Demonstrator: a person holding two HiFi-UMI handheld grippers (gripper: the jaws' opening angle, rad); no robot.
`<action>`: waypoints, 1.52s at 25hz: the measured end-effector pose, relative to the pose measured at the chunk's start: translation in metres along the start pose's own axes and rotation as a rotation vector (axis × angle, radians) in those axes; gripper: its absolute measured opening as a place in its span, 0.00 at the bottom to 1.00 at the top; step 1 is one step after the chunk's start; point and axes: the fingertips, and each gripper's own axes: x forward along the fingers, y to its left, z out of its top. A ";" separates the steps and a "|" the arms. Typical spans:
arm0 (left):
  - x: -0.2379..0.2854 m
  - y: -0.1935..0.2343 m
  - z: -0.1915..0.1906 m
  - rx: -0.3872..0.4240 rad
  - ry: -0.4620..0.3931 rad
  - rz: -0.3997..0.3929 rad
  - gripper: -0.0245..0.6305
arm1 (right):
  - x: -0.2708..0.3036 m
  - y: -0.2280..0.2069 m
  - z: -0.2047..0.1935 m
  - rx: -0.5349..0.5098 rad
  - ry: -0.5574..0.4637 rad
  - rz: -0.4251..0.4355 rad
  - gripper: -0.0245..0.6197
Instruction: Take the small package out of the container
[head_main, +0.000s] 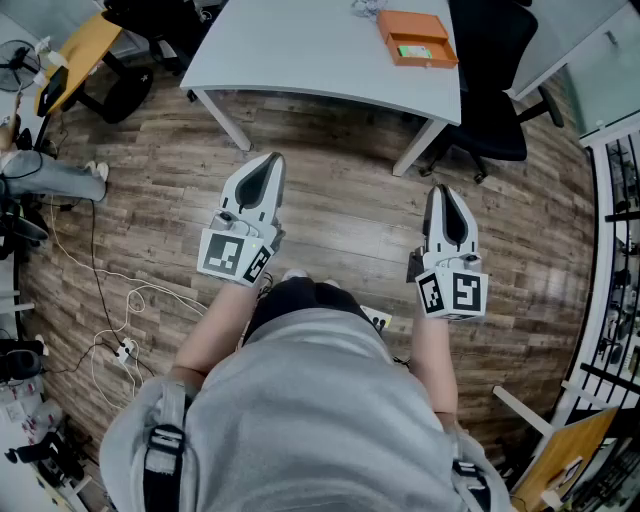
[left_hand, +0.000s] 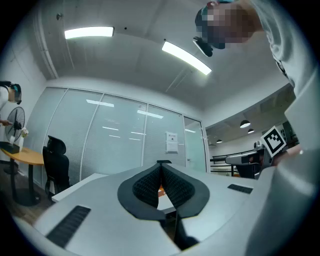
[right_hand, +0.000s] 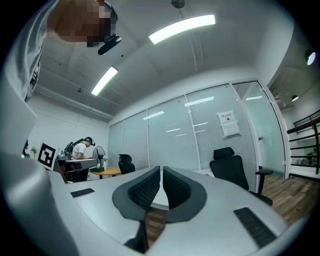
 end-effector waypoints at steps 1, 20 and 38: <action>0.002 -0.001 0.000 -0.001 0.000 -0.001 0.07 | 0.001 0.000 0.001 0.000 0.001 0.003 0.12; 0.028 0.000 -0.006 -0.001 0.015 -0.021 0.07 | 0.027 -0.012 0.000 0.047 -0.026 0.027 0.13; 0.234 0.119 -0.020 -0.049 -0.028 -0.150 0.07 | 0.224 -0.071 0.008 0.001 -0.038 -0.086 0.13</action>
